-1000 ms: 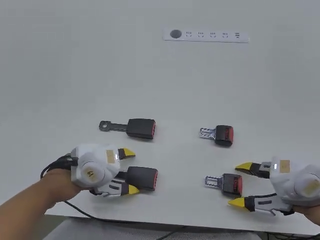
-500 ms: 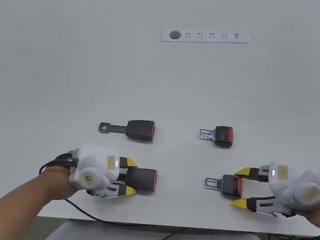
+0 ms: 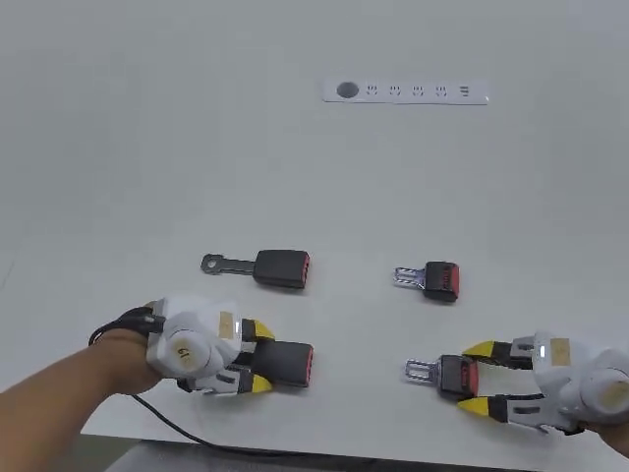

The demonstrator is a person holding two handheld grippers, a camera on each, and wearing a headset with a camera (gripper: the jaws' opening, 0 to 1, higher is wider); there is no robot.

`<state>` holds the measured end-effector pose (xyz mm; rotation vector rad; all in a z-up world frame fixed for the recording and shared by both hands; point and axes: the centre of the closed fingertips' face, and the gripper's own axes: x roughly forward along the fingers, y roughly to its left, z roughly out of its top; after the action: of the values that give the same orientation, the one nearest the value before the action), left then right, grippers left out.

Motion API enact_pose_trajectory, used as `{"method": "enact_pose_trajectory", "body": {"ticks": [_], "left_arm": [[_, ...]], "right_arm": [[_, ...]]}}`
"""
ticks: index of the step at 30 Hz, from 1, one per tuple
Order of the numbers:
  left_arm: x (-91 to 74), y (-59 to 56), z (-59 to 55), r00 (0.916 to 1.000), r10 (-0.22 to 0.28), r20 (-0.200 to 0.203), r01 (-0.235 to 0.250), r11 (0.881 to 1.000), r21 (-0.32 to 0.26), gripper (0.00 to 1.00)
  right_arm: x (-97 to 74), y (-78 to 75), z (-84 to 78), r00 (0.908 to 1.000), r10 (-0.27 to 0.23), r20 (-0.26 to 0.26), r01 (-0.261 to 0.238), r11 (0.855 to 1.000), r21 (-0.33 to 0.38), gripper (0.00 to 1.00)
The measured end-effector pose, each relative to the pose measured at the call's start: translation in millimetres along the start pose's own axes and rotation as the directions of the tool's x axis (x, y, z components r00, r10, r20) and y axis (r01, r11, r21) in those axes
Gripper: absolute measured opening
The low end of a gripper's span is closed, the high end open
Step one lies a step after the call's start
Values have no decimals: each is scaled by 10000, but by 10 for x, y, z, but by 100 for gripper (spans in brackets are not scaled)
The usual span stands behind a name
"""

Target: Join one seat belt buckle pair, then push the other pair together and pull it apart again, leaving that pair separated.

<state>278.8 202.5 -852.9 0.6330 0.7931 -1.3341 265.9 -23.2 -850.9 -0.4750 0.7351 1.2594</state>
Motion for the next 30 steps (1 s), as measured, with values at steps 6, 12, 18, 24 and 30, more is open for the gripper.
{"method": "enact_pose_trajectory", "body": {"ticks": [6,12,18,24,30], "left_arm": [[0,-3,1,9999,50,-123,-50,10000,-62,35],[-10,-8,2,9998,84,-162,-86,9999,-133,35],[-9,-8,8,9996,224,-157,-228,9995,-216,35],[-9,-9,8,9996,220,-171,-224,9995,-211,35],[-13,-11,9,9996,208,-208,-211,9996,-161,34]], "right_arm": [[30,43,24,9997,-111,218,115,9998,-174,34],[146,86,129,9984,-111,548,119,9998,-147,34],[248,115,240,9959,-279,864,264,9995,185,34],[375,130,384,9946,-218,1017,202,9997,167,34],[526,183,560,9924,142,1225,-155,9998,96,34]]}}
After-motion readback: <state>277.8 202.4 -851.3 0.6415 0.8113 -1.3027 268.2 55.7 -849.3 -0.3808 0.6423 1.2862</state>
